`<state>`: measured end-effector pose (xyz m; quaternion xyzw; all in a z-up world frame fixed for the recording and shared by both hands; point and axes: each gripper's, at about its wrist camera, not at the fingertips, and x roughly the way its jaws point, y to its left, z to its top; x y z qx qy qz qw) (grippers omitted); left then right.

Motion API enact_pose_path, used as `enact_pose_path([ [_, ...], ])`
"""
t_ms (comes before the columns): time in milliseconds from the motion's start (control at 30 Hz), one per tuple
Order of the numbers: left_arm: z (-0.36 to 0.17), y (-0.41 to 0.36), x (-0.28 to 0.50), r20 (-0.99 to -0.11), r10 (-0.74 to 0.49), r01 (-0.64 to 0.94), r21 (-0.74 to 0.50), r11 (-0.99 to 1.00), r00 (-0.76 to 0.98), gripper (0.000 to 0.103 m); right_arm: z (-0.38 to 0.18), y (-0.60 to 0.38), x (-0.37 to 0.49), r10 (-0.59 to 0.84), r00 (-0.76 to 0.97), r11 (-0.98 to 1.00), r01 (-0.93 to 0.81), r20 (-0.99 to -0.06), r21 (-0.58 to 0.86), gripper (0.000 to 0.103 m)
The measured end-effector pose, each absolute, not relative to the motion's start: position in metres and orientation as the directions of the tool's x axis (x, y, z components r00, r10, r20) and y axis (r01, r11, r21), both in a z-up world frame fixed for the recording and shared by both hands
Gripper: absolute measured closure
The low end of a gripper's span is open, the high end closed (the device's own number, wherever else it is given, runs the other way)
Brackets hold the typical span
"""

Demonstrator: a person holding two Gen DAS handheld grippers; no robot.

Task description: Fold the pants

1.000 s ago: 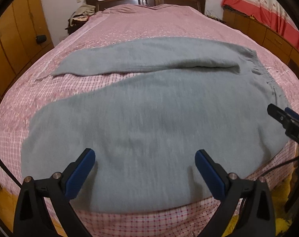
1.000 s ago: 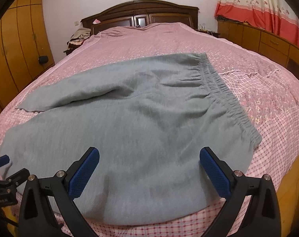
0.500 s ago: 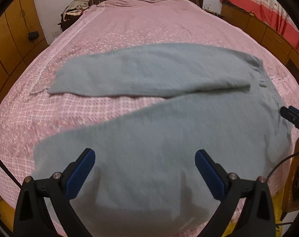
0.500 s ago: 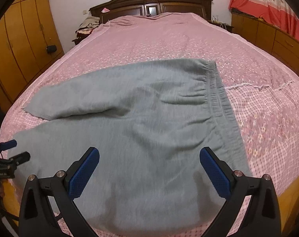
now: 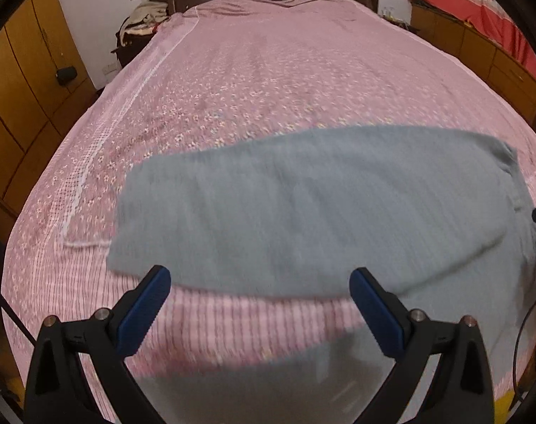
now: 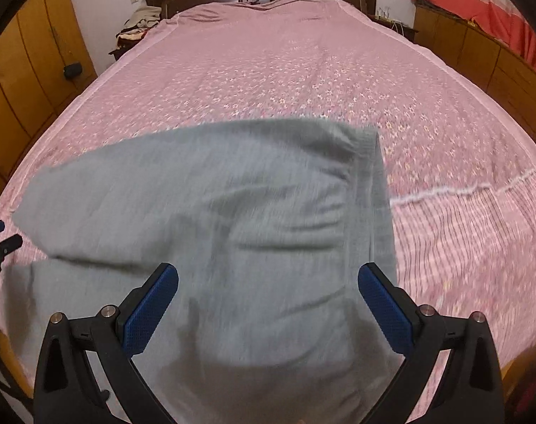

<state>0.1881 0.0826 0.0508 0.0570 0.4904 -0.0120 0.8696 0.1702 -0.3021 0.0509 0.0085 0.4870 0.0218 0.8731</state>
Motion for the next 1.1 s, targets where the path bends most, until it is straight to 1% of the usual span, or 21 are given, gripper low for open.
enact_pose_path([
  [133, 0.047, 0.092, 0.221, -0.887, -0.024, 0.105, 0.027, 0.994, 0.46, 0.0, 0.048, -0.307, 0.198, 0.032, 0.489, 0.999, -0.044, -0.872, 0.012, 0.0],
  [233, 0.045, 0.096, 0.242, -0.897, -0.048, 0.136, 0.013, 0.991, 0.439, 0.0, 0.045, -0.312, 0.221, 0.038, 0.452, 0.998, -0.053, -0.891, 0.015, 0.0],
  [333, 0.045, 0.099, 0.263, -0.896, -0.004, 0.158, 0.073, 0.985, 0.443, 0.0, 0.041, -0.321, 0.244, 0.03, 0.418, 0.999, -0.029, -0.908, 0.019, 0.0],
  [400, 0.042, 0.103, 0.279, -0.9, 0.015, 0.172, 0.1, 0.98, 0.435, 0.0, 0.039, -0.326, 0.259, 0.006, 0.404, 1.0, -0.02, -0.915, -0.003, 0.0],
  [667, 0.017, 0.122, 0.328, -0.927, 0.046, 0.177, 0.119, 0.977, 0.372, 0.0, 0.028, -0.34, 0.31, -0.081, 0.375, 0.996, -0.006, -0.924, -0.089, 0.0],
  [767, 0.003, 0.13, 0.339, -0.925, 0.106, 0.158, 0.173, 0.972, 0.364, 0.0, 0.021, -0.343, 0.326, -0.077, 0.356, 0.997, 0.002, -0.931, -0.082, 0.0],
  [800, -0.001, 0.134, 0.341, -0.925, 0.105, 0.159, 0.173, 0.972, 0.364, 0.0, 0.019, -0.345, 0.33, -0.069, 0.347, 0.997, 0.008, -0.935, -0.071, 0.0],
  [900, -0.012, 0.146, 0.344, -0.935, 0.038, 0.176, 0.106, 0.979, 0.353, 0.0, 0.009, -0.352, 0.344, -0.049, 0.325, 0.999, 0.007, -0.944, -0.049, 0.002],
  [1000, -0.02, 0.159, 0.346, -0.95, -0.019, 0.137, 0.025, 0.99, 0.312, 0.0, -0.005, -0.357, 0.355, -0.02, 0.287, 1.0, -0.01, -0.958, -0.024, 0.002],
  [1100, -0.024, 0.16, 0.348, -0.956, -0.009, 0.137, 0.033, 0.99, 0.294, 0.0, -0.019, -0.358, 0.361, -0.001, 0.269, 0.999, -0.049, -0.963, -0.014, 0.0],
])
